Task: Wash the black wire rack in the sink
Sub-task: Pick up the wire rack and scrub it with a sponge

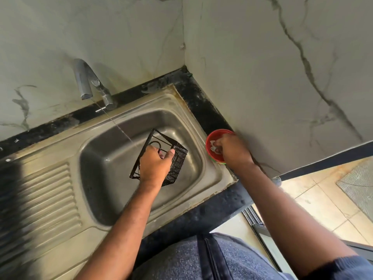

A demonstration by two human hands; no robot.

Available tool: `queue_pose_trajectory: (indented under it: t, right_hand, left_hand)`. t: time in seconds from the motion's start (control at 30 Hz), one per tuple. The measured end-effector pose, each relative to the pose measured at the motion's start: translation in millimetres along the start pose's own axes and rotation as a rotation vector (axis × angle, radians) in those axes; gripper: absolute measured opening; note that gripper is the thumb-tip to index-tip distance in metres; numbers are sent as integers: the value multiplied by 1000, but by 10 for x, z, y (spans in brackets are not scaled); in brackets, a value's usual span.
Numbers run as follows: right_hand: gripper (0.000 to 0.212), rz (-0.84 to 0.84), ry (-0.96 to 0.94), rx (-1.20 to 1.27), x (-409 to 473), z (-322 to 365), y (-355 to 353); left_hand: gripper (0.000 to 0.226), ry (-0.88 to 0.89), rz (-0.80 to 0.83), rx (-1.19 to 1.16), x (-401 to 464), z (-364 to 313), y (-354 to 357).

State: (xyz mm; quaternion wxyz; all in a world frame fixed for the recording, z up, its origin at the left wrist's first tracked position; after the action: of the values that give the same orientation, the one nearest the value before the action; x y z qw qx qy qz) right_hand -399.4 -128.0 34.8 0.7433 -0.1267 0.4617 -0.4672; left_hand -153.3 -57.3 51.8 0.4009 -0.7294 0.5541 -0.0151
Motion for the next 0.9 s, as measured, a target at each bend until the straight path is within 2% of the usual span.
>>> queue_pose_trajectory:
  t: [0.17, 0.27, 0.33, 0.47, 0.57, 0.6, 0.67, 0.8, 0.9]
  right_hand:
    - [41, 29, 32, -89, 97, 51, -46]
    - [43, 37, -13, -200, 102, 113, -115]
    - [36, 14, -44, -178, 73, 95, -155]
    - [25, -164, -183, -87, -66, 143, -287]
    - [31, -253, -303, 4, -226, 316, -394]
    - [36, -258, -343, 34, -279, 395, -408]
    - [40, -250, -420, 92, -373, 551, -410]
    - [33, -245, -557, 184, -515, 879, -320]
    - [33, -155, -737, 203, -691, 1222, -133]
  left_hand:
    - [43, -20, 21, 48, 52, 44, 25]
    - [53, 10, 19, 22, 40, 10, 11]
    - [60, 31, 33, -20, 46, 1, -5]
    - [61, 48, 61, -43, 27, 54, -74]
    - [41, 63, 26, -112, -65, 92, -147]
    - [41, 62, 3, -166, -103, 101, -182]
    - [56, 53, -47, -254, -159, 106, -283]
    - [66, 47, -134, -480, -320, 125, -527]
    - [69, 73, -216, -538, -421, 118, -702]
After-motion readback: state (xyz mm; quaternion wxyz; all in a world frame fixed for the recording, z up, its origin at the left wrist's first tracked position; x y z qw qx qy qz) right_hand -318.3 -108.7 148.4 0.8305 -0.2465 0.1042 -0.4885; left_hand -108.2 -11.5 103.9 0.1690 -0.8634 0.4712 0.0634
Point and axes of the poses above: each hand's wrist, its own x-axis towards the middle knuckle, its own y-axis out of the palm, z = x × y, the point moved 6 cm from there along x, towards the middle knuckle, and after that the axes turned 10 degrees about z, right-handed, at the moved point
